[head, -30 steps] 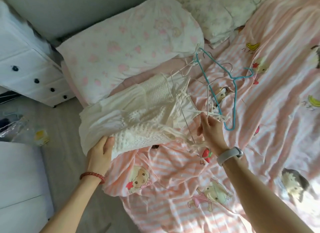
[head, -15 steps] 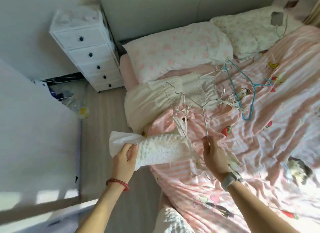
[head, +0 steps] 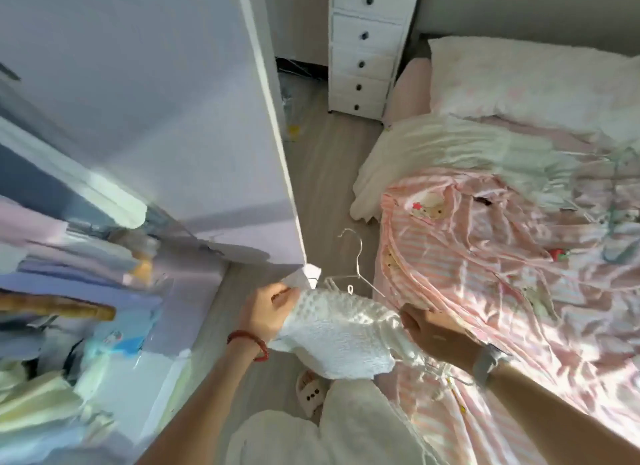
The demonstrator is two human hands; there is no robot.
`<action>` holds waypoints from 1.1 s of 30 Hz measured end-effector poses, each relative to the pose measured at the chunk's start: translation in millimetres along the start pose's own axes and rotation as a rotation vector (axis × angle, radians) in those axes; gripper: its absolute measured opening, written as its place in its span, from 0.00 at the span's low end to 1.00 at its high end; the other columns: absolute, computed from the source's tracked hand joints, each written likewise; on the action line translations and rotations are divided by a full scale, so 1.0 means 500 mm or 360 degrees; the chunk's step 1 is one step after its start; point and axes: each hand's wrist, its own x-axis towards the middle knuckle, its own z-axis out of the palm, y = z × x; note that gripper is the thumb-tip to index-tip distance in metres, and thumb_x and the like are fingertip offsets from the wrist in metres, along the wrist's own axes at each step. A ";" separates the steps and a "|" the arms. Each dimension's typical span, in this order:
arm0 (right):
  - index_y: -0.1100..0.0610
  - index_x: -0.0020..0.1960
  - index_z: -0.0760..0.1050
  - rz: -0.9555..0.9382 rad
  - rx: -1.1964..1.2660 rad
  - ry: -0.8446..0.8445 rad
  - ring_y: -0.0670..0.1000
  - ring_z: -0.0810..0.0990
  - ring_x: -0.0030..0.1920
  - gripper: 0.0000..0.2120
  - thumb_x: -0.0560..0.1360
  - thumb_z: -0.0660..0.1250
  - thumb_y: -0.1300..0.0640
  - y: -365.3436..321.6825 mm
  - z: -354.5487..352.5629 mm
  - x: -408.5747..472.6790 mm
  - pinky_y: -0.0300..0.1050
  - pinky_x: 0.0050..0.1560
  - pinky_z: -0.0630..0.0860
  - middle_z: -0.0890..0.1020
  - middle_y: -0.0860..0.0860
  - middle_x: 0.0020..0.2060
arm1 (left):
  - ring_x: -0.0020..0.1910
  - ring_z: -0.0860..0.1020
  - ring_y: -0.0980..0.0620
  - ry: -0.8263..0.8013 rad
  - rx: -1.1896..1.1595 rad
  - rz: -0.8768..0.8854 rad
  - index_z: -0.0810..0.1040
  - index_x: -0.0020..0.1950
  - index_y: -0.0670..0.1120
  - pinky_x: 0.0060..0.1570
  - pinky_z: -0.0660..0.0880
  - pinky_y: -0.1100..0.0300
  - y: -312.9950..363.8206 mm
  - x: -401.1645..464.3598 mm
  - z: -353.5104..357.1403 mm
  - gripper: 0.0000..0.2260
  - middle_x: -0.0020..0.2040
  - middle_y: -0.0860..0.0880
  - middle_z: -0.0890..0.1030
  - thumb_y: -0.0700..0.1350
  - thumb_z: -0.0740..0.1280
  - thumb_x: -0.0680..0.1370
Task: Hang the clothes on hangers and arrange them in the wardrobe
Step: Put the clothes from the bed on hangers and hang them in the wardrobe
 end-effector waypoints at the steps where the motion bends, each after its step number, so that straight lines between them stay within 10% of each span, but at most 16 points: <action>1: 0.46 0.37 0.67 -0.0068 0.0028 -0.0264 0.53 0.69 0.33 0.14 0.80 0.53 0.57 -0.020 0.006 0.009 0.38 0.36 0.56 0.68 0.46 0.27 | 0.23 0.63 0.58 0.0050 -0.0011 -0.0081 0.68 0.27 0.45 0.27 0.60 0.64 -0.017 -0.024 -0.018 0.17 0.21 0.54 0.64 0.48 0.67 0.72; 7: 0.56 0.62 0.72 -0.0462 -0.0152 -0.0480 0.56 0.78 0.54 0.17 0.81 0.50 0.52 -0.150 0.074 0.119 0.45 0.53 0.71 0.81 0.55 0.54 | 0.32 0.70 0.49 0.0604 -0.0244 -0.0493 0.75 0.31 0.40 0.34 0.68 0.57 -0.106 -0.166 -0.126 0.15 0.28 0.44 0.75 0.52 0.64 0.69; 12: 0.61 0.53 0.75 -0.0812 0.0206 -0.0491 0.54 0.81 0.41 0.31 0.76 0.45 0.38 -0.317 0.104 0.157 0.46 0.44 0.75 0.83 0.55 0.42 | 0.32 0.72 0.50 0.1138 -0.0280 -0.0781 0.76 0.31 0.44 0.36 0.69 0.57 -0.170 -0.280 -0.217 0.12 0.28 0.48 0.77 0.46 0.66 0.74; 17: 0.47 0.41 0.64 -0.1236 0.0046 -0.0472 0.48 0.71 0.24 0.09 0.79 0.51 0.52 -0.539 0.087 0.173 0.47 0.32 0.70 0.74 0.48 0.26 | 0.29 0.69 0.51 0.1724 -0.0388 -0.0943 0.71 0.25 0.47 0.31 0.66 0.58 -0.223 -0.413 -0.329 0.17 0.24 0.51 0.71 0.47 0.65 0.74; 27: 0.53 0.44 0.72 -0.1776 0.0290 -0.0844 0.43 0.69 0.28 0.13 0.80 0.51 0.56 -1.027 0.052 0.112 0.33 0.30 0.65 0.72 0.47 0.30 | 0.43 0.72 0.45 0.2643 -0.0595 -0.1060 0.78 0.48 0.40 0.43 0.66 0.59 -0.318 -0.593 -0.599 0.10 0.42 0.44 0.76 0.43 0.59 0.78; 33: 0.56 0.43 0.72 -0.1848 0.0777 -0.0893 0.34 0.71 0.25 0.11 0.79 0.52 0.61 -1.309 0.054 0.053 0.27 0.28 0.66 0.68 0.42 0.27 | 0.46 0.75 0.42 0.2992 -0.0630 -0.0878 0.74 0.53 0.39 0.43 0.66 0.57 -0.334 -0.656 -0.777 0.10 0.36 0.47 0.73 0.43 0.57 0.80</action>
